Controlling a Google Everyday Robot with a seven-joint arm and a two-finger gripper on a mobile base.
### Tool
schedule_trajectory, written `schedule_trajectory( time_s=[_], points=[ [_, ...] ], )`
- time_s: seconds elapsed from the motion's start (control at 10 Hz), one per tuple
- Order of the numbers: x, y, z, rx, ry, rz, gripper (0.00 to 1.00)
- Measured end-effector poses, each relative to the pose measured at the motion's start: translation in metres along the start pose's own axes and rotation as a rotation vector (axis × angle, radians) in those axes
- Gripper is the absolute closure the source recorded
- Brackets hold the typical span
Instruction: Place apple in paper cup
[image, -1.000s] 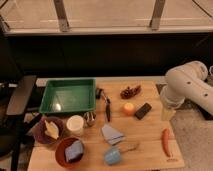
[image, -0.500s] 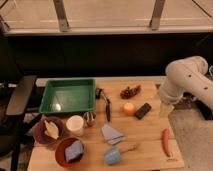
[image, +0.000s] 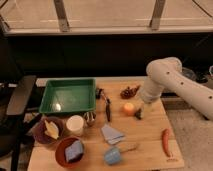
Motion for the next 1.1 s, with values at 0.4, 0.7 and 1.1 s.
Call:
schedule_trajectory(
  time_s=[0.4,0.7,1.1],
  points=[
    [-0.041,-0.023,0.028,0.033,-0.037,-0.058,0.35],
    [-0.041,-0.023,0.028,0.033,-0.037,-0.056,0.35],
    [-0.027,-0.035,0.039,0.073,0.003,0.014,0.35]
  ],
)
